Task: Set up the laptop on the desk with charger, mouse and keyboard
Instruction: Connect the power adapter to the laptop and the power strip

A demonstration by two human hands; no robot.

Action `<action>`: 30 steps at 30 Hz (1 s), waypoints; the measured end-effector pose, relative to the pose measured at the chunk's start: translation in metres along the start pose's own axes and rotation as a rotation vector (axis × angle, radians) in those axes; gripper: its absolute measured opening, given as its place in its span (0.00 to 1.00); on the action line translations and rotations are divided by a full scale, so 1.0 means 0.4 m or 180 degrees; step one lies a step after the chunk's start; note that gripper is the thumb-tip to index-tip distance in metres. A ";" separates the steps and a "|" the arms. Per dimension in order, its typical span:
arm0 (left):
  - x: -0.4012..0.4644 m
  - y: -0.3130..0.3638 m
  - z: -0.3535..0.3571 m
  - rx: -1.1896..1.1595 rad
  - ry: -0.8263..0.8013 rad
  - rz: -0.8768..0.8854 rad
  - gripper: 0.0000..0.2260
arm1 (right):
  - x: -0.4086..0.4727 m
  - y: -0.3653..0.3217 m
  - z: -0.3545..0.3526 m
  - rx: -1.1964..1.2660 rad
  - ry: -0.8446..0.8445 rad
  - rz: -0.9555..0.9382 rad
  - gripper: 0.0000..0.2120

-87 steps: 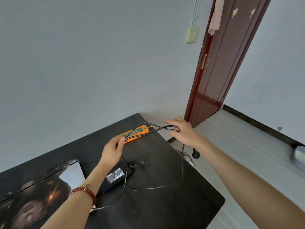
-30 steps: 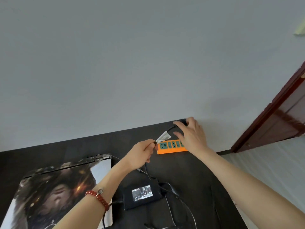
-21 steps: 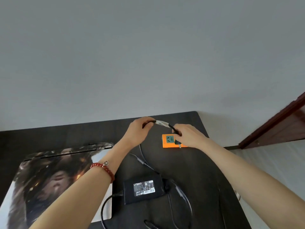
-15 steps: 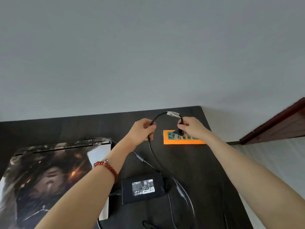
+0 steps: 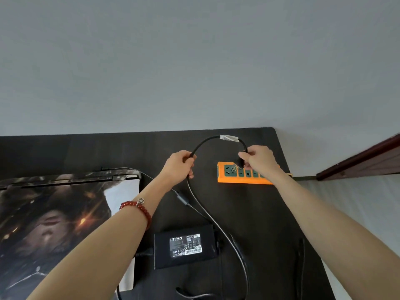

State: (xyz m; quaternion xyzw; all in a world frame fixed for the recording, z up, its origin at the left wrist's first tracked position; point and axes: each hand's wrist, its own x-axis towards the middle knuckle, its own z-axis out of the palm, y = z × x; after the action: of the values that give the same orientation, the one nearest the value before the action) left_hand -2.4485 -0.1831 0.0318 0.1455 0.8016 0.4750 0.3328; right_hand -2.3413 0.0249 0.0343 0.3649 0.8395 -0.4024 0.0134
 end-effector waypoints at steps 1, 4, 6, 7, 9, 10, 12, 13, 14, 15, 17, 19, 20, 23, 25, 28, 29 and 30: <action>0.006 -0.003 0.001 -0.0124 -0.0027 -0.0072 0.08 | 0.002 0.002 0.005 -0.0066 0.0052 0.0002 0.08; 0.012 -0.019 0.010 -0.0426 -0.0103 -0.0242 0.11 | 0.005 0.007 0.020 -0.0178 0.0136 0.0067 0.11; 0.013 -0.032 0.014 -0.0499 -0.0007 -0.0249 0.11 | 0.001 0.006 0.027 -0.0232 0.0206 0.0031 0.12; 0.015 -0.038 0.015 -0.0514 0.0061 -0.0252 0.11 | -0.001 0.003 0.032 -0.0340 0.0279 -0.0022 0.13; 0.020 -0.048 0.015 -0.0482 0.0193 -0.0260 0.11 | -0.010 -0.003 0.046 -0.0524 0.0427 -0.0087 0.12; 0.021 -0.051 0.016 -0.0464 0.0244 -0.0270 0.12 | -0.015 -0.005 0.053 -0.0544 0.0475 -0.0091 0.11; 0.024 -0.056 0.017 -0.0473 0.0290 -0.0286 0.12 | -0.026 -0.008 0.067 -0.0550 0.0514 -0.0096 0.11; 0.025 -0.058 0.018 -0.0481 0.0302 -0.0293 0.12 | -0.032 -0.007 0.074 -0.0520 0.0522 -0.0099 0.11; 0.025 -0.059 0.019 -0.0486 0.0318 -0.0304 0.12 | -0.036 -0.005 0.082 -0.0463 0.0533 -0.0121 0.11; 0.026 -0.062 0.019 -0.0505 0.0340 -0.0317 0.12 | -0.041 -0.004 0.090 -0.0440 0.0553 -0.0182 0.12; 0.027 -0.072 0.015 -0.0561 0.0403 -0.0368 0.12 | -0.049 0.001 0.102 -0.0507 0.0519 -0.0333 0.11; 0.029 -0.085 0.008 -0.0591 0.0472 -0.0424 0.13 | -0.051 0.009 0.105 -0.0569 0.0315 -0.0419 0.09; 0.030 -0.090 0.004 -0.0588 0.0502 -0.0432 0.13 | -0.050 0.012 0.102 -0.0577 0.0200 -0.0449 0.10; 0.035 -0.098 -0.003 -0.0588 0.0556 -0.0415 0.13 | -0.047 0.019 0.091 -0.0665 -0.0004 -0.0484 0.11; 0.036 -0.097 -0.004 -0.0602 0.0585 -0.0381 0.13 | -0.047 0.021 0.092 -0.0747 -0.0021 -0.0531 0.08; 0.034 -0.095 -0.003 -0.0625 0.0576 -0.0352 0.12 | -0.048 0.026 0.099 -0.0680 0.0096 -0.0570 0.03; 0.032 -0.095 -0.004 -0.0610 0.0560 -0.0340 0.12 | -0.048 0.027 0.101 -0.0638 0.0140 -0.0594 0.03; 0.029 -0.098 -0.005 -0.0593 0.0542 -0.0335 0.12 | -0.050 0.029 0.106 -0.0630 0.0179 -0.0619 0.05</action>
State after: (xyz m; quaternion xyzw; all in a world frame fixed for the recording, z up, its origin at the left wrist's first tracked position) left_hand -2.4550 -0.1977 -0.0057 0.0308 0.7858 0.5398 0.3001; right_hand -2.3308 -0.0113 0.0042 0.2899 0.9065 -0.3066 -0.0132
